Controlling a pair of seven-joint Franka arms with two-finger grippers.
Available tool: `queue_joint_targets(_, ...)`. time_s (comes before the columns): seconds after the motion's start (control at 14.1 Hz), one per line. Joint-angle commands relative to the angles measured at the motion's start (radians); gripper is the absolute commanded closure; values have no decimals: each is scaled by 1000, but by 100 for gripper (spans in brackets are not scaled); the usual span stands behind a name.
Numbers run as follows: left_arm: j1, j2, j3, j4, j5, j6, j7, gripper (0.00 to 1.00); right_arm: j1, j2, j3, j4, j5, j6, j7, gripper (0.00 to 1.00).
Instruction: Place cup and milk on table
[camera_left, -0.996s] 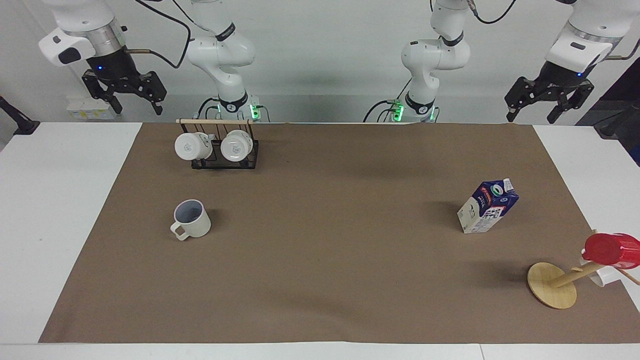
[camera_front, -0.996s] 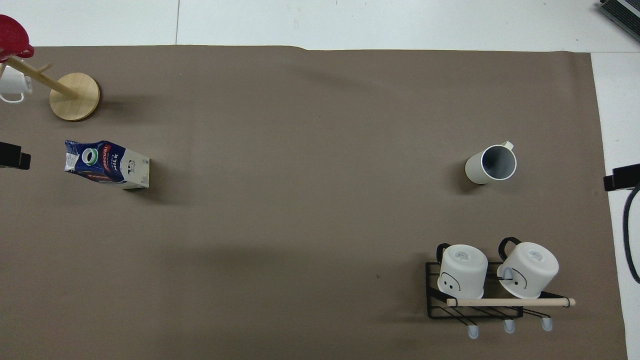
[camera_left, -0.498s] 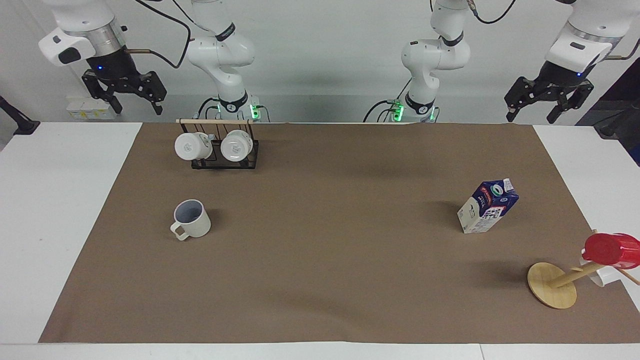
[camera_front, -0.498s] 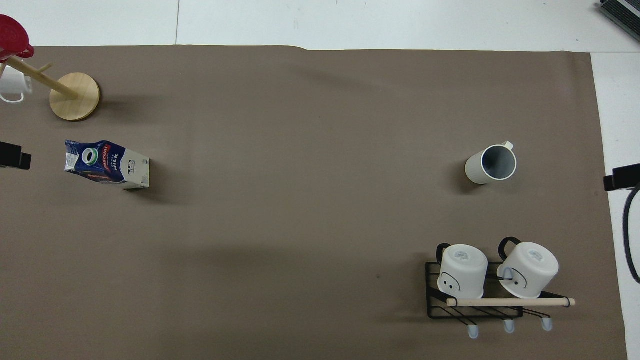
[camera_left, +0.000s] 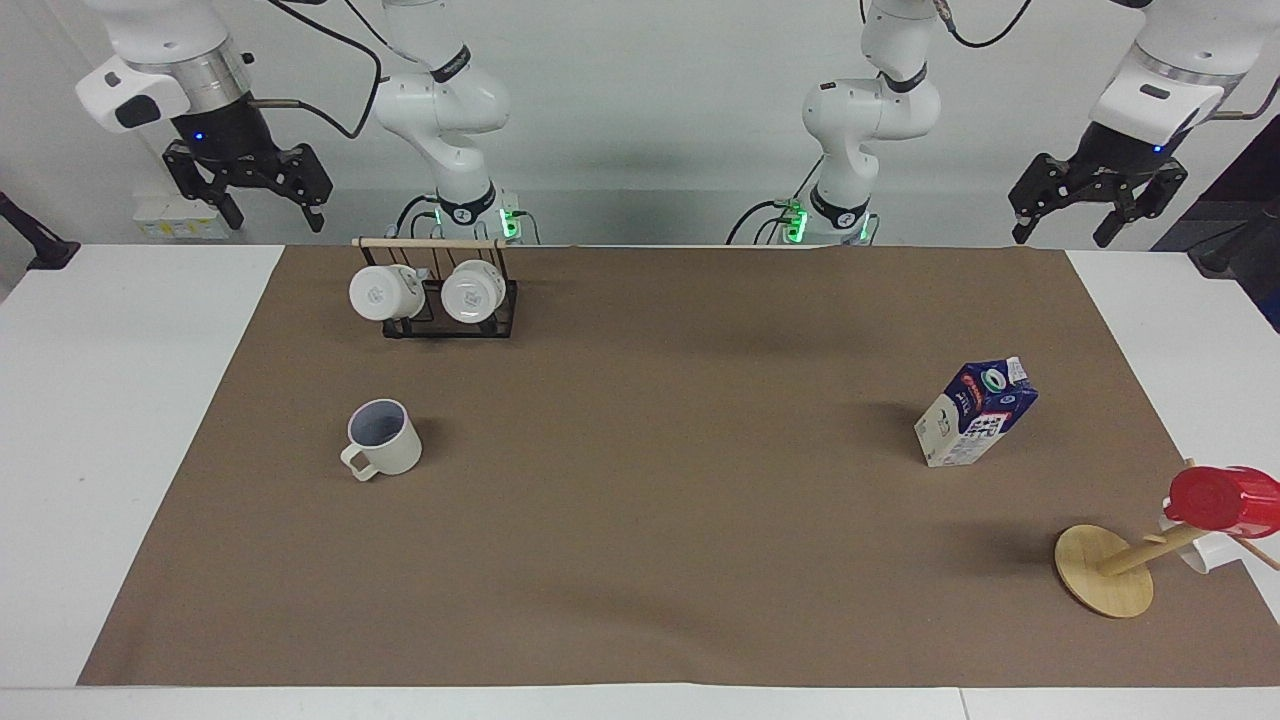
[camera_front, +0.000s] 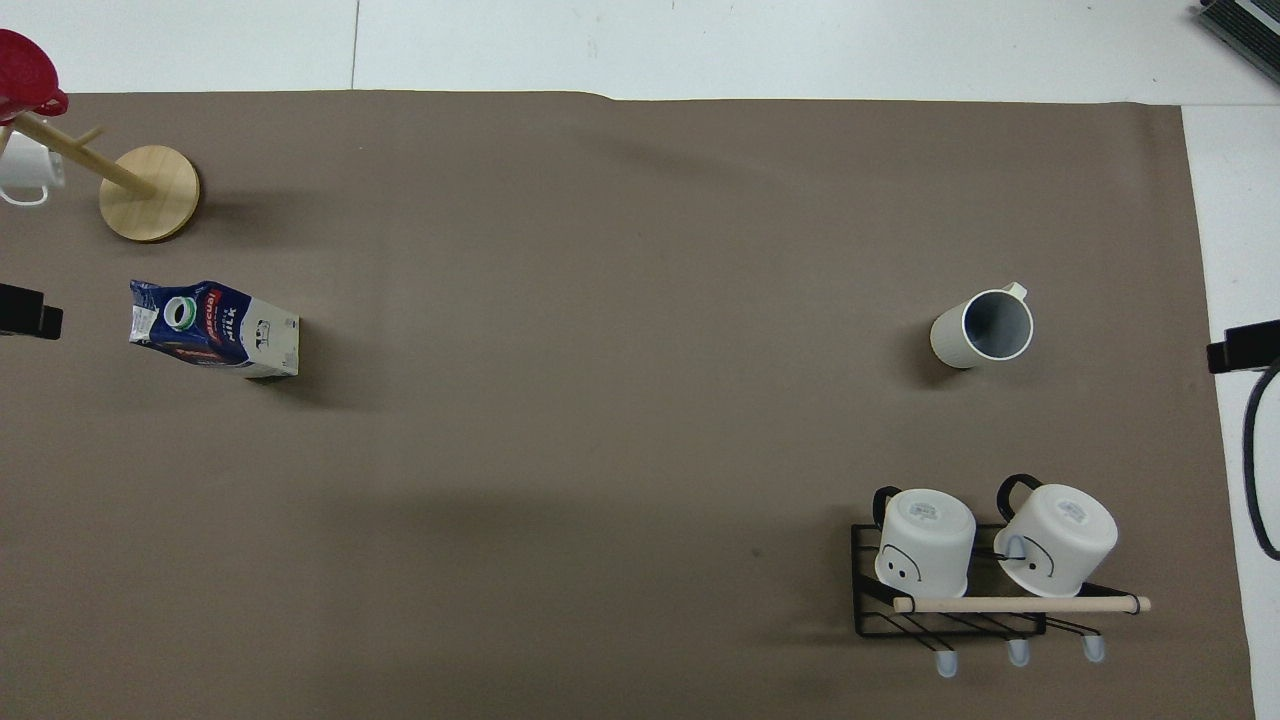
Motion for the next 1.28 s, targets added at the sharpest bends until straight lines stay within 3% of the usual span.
queue_joint_targets(0.0,-2,-26,3,-26,-12,-3,13,0,16,-18,7,-55,-5,51,3,0)
queue_joint_targets(0.21,-2,-26,3,-26,-10,0,14,0,21,-6,10,-95,-5,108,6,0)
queue_joint_targets(0.43,-2,-26,3,-26,-10,0,14,0,38,8,10,-190,-5,238,9,0)
queue_joint_targets(0.85,-2,-26,3,-26,-10,0,14,0,75,138,10,-247,-5,396,78,0)
queue_joint_targets(1.21,-2,-26,3,-26,-10,1,14,0,111,192,12,-350,-5,585,151,0)
